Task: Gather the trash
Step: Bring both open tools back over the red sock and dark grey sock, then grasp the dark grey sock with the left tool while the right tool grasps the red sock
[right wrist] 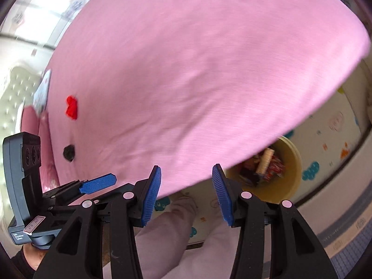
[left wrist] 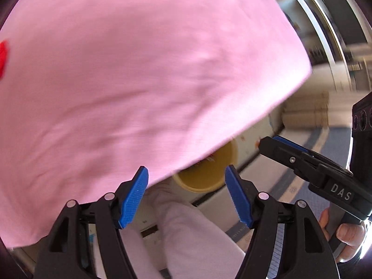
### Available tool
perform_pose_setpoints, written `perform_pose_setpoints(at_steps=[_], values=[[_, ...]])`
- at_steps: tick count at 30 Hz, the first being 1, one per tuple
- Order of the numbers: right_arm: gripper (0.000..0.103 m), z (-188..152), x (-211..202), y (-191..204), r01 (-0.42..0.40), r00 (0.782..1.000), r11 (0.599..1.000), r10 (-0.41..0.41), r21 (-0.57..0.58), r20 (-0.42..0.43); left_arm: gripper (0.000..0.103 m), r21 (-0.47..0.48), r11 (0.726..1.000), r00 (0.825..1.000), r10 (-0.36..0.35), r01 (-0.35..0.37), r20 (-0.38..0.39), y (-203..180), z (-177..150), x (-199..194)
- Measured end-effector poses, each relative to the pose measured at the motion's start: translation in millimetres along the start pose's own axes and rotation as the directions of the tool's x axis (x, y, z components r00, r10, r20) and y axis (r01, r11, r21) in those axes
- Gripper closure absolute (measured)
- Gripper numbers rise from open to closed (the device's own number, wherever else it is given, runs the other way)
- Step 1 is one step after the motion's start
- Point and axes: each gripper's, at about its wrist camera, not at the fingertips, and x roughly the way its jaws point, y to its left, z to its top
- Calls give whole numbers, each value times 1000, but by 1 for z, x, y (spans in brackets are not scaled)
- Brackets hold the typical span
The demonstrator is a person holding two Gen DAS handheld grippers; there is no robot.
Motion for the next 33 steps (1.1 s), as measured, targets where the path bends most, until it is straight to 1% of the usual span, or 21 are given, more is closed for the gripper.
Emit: perform_pose_setpoints(at_steps=[1, 3, 7, 10, 13, 16, 19, 21, 26, 28, 29, 31, 33], values=[[57, 3, 11, 25, -8, 1000, 999, 8, -33, -14, 35, -22, 1000, 1000, 5, -4, 12, 17, -1, -7], [57, 4, 27, 64, -15, 1000, 997, 13, -75, -28, 35, -90, 996, 999, 11, -8, 35, 62, 0, -25], [57, 8, 60, 139, -47, 998, 991, 41, -124, -50, 35, -185, 982, 996, 39, -24, 80, 140, 1, -55], [57, 8, 85, 190, -65, 996, 985, 56, -159, -64, 35, -250, 968, 993, 54, -25, 109, 195, 1, -76], [57, 26, 105, 232, -78, 995, 978, 64, -193, -77, 35, -308, 951, 988, 77, -33, 132, 248, 1, -92], [57, 38, 121, 260, -88, 993, 971, 68, -221, -96, 35, -347, 937, 985, 102, -47, 142, 292, 3, -103], [57, 49, 141, 287, -86, 991, 962, 57, -258, -121, 35, -401, 915, 981, 118, -49, 151, 329, 1, -110], [57, 56, 151, 295, -88, 989, 958, 51, -273, -140, 35, -442, 896, 980, 125, -46, 151, 350, 1, -112], [57, 74, 175, 323, -86, 985, 943, 32, -321, -170, 35, -518, 854, 977, 144, -44, 155, 391, 5, -109], [57, 82, 183, 329, -83, 984, 938, 23, -338, -178, 35, -542, 838, 976, 160, -56, 146, 405, 9, -103], [57, 88, 188, 332, -81, 983, 936, 17, -344, -184, 38, -551, 832, 977, 164, -62, 139, 409, 11, -100], [57, 97, 196, 335, -83, 980, 933, 13, -350, -197, 40, -577, 815, 979, 150, -44, 136, 420, 12, -94], [57, 104, 201, 337, -88, 979, 931, 14, -354, -205, 44, -598, 801, 981, 147, -41, 129, 428, 16, -87]])
